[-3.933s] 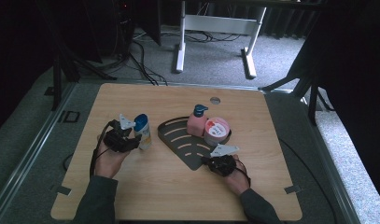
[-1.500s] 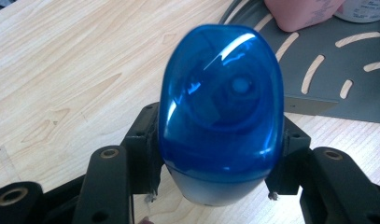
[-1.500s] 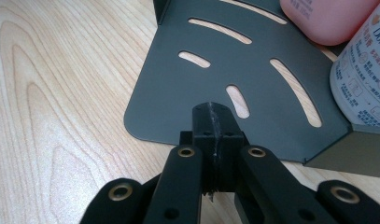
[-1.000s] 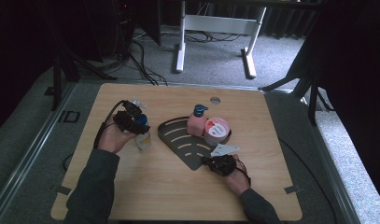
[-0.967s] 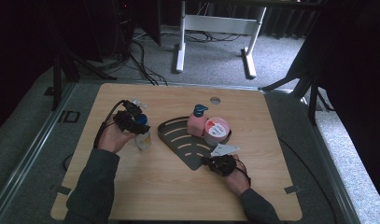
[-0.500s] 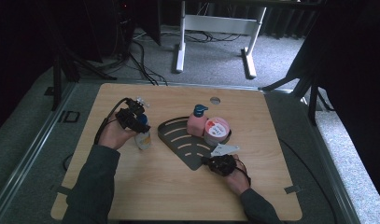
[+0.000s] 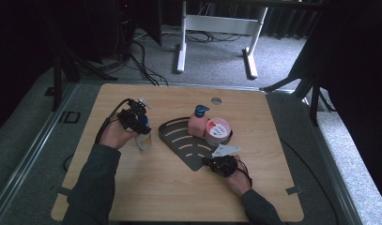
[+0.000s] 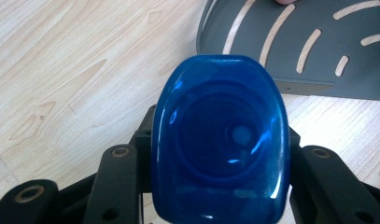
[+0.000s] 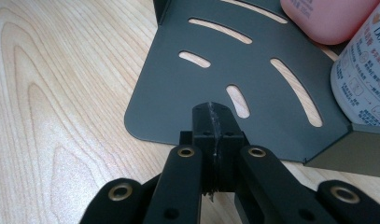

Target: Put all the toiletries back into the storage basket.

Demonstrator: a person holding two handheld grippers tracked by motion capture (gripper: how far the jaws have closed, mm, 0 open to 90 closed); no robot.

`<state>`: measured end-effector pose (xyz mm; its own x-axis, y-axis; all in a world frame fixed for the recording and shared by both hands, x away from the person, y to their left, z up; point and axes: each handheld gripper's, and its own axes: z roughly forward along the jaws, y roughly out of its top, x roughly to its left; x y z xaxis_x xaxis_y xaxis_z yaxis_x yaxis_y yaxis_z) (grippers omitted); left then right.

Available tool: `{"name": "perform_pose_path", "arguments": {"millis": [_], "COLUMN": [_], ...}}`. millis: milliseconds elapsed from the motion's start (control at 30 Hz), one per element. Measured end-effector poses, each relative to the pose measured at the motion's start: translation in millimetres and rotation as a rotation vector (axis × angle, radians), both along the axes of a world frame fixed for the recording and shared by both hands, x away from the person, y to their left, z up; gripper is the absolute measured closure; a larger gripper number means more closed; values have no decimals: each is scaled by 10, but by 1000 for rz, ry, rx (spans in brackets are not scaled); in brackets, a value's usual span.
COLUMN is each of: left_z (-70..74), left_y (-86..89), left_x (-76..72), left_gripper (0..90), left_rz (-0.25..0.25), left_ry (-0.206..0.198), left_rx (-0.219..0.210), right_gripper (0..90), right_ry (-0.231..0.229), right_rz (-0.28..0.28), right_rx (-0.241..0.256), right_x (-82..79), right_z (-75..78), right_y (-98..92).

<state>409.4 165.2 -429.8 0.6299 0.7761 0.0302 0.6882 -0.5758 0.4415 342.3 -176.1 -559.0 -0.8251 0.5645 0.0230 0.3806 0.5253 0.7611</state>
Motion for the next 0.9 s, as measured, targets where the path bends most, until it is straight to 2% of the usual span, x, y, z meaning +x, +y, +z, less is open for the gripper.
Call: {"name": "perform_pose_path", "arguments": {"millis": [167,367,567,767,900], "left_z": [4,22,14,-87,-128], "left_y": [-12,-17,-31,-48,-56], "left_x": [-5,3,24,47,59], "left_gripper": [536,541,530,513,513], "left_rz": [23,55,28,10,14], "left_ry": [5,37,46,77,87], "left_rx": [3,7,25,60,64], "right_gripper": [900,900,900,900,900], "right_ry": [0,1,0,1,2], "right_rz": [0,0,0,0,0], "right_rx": [0,0,0,0,0], "right_x": [0,-1,0,0,-1], "right_z": [0,0,0,0,0], "right_y": [0,1,0,0,0]}}
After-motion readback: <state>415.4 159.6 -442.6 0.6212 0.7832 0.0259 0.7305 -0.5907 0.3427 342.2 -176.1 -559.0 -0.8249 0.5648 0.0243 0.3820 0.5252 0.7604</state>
